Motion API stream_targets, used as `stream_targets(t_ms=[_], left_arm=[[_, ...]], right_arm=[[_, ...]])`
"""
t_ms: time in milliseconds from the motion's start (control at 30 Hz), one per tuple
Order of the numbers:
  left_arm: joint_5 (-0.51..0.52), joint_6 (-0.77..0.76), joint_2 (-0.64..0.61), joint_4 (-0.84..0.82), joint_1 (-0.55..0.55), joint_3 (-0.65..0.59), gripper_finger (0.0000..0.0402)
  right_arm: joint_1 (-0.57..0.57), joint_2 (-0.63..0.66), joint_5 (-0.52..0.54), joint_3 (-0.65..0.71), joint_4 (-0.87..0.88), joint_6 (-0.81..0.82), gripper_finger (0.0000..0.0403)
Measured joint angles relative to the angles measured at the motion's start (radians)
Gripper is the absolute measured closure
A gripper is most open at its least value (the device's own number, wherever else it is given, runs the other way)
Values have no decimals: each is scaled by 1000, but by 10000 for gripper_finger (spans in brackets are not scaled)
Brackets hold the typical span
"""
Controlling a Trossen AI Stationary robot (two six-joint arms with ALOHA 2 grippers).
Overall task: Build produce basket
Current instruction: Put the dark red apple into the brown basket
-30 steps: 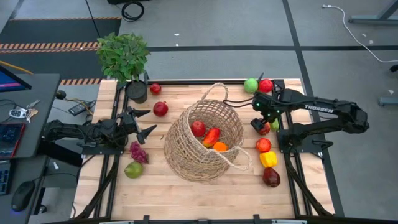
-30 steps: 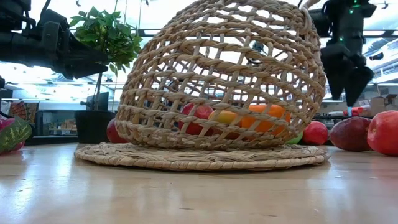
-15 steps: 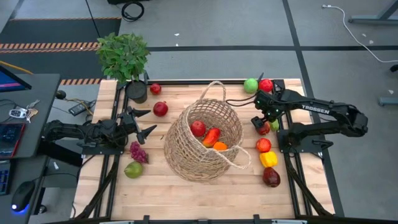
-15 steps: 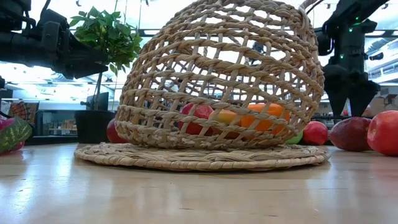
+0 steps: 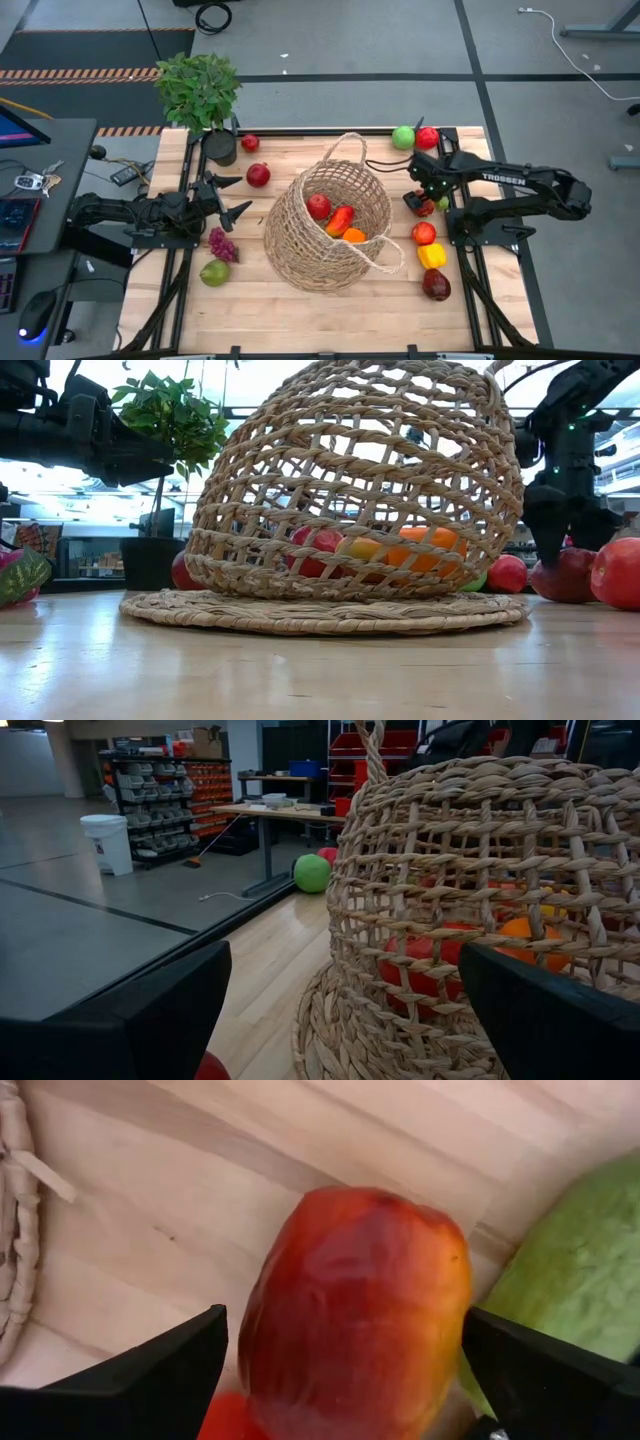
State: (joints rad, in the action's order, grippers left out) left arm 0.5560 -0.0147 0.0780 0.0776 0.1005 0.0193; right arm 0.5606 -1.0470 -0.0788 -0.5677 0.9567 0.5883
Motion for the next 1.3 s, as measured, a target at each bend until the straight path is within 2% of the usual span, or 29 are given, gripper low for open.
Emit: stream_targets(t_ms=[233,533,667,967,1300], left_arm=[[0,0,0,0,0,0,4],[0,0,0,0,0,0,4],[0,0,0,0,0,0,4],[0,0,0,0,0,0,4],[0,0,0,0,0,0,4]], right_arm=[[0,0,-1,23,-61,11,22],[0,0,-45,23,-71,2,87],[0,0,-86,8,-70,-16,97],[0,0,-103,-130,-67,-43,85],[0,0,-99,-395,-25,-109,86]])
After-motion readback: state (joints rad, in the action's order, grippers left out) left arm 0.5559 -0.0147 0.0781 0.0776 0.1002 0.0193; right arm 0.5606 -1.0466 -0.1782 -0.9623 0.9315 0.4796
